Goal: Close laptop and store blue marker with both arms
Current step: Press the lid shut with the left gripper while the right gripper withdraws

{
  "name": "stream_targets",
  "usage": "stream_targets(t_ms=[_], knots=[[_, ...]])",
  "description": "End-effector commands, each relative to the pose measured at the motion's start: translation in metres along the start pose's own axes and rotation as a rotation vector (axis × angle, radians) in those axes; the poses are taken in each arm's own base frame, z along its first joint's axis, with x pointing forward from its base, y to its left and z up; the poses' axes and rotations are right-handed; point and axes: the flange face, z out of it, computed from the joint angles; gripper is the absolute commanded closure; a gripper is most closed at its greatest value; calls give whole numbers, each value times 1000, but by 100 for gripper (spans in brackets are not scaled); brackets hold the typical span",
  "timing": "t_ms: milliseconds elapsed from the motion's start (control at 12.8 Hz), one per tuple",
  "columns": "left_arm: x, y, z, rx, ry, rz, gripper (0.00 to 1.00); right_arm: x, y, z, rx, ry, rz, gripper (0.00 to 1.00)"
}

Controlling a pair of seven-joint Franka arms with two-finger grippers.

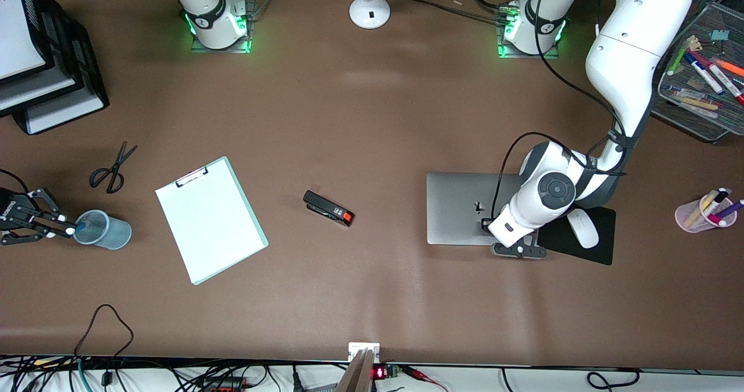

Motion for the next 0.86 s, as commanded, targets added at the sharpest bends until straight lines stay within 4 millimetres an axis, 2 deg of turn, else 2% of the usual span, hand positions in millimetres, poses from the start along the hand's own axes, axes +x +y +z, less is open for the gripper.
stream_targets(t_ms=[0, 78, 235, 392, 549, 706, 784], knots=[[10, -2, -13, 17, 31, -10, 100, -12, 6, -1, -1, 62, -42, 100], [11, -6, -16, 22, 24, -14, 100, -13, 6, -1, -1, 62, -41, 96], [12, -8, -40, 45, 18, -5, 100, -17, 5, 0, 9, 67, -33, 82], [12, -11, -77, 77, 11, -11, 100, -25, 5, 4, 15, 92, -7, 46], [9, -17, -120, 115, -5, -19, 100, -22, 4, 2, 19, 116, 17, 0], [-3, 3, -156, 133, -32, 6, 100, -19, 3, -2, 28, 118, 53, 0], [-7, 2, -179, 142, -36, 4, 97, -15, 3, -2, 30, 118, 77, 0]])
